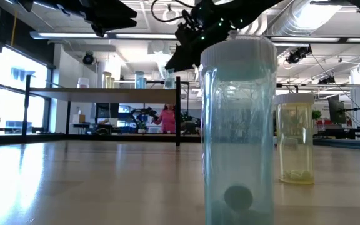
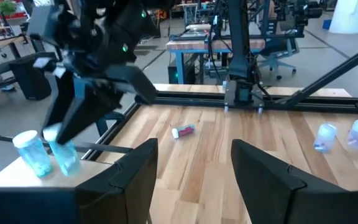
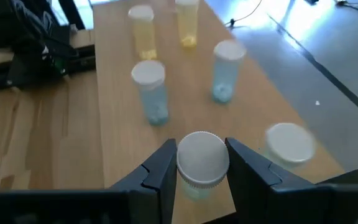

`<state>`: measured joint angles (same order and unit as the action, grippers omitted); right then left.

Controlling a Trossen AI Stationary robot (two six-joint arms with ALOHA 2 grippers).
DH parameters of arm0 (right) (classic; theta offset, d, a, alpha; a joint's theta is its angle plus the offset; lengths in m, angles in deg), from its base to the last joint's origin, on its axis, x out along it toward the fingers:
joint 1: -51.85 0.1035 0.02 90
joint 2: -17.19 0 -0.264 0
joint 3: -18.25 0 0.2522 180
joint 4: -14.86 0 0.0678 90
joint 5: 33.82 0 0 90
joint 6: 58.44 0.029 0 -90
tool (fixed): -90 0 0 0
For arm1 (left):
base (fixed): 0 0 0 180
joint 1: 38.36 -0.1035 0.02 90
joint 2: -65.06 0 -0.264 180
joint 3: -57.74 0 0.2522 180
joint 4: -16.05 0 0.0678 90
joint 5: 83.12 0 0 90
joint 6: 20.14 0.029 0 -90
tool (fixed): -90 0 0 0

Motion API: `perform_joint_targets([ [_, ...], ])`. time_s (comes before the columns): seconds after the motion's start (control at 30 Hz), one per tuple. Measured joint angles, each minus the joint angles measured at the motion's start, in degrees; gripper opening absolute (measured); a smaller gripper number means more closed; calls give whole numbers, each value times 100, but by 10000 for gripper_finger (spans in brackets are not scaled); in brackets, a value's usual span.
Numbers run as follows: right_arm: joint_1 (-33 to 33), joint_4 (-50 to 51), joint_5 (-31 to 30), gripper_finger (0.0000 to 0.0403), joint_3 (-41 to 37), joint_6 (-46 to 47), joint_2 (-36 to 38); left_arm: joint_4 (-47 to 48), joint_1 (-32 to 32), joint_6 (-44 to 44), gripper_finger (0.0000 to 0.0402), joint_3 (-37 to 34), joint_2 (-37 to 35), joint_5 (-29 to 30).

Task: Pick and place medicine bottles onto shelf by color
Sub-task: Put the top green pill bottle on the shelf aligned with the other green pill bottle

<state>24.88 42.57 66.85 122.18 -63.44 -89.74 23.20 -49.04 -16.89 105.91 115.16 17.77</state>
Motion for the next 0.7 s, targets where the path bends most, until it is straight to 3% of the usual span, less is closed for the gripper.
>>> perform_joint_targets([
  [0.7,1,179,7,106,-2,-130,-136,-2,-4,2,195,-2,2,11],
])
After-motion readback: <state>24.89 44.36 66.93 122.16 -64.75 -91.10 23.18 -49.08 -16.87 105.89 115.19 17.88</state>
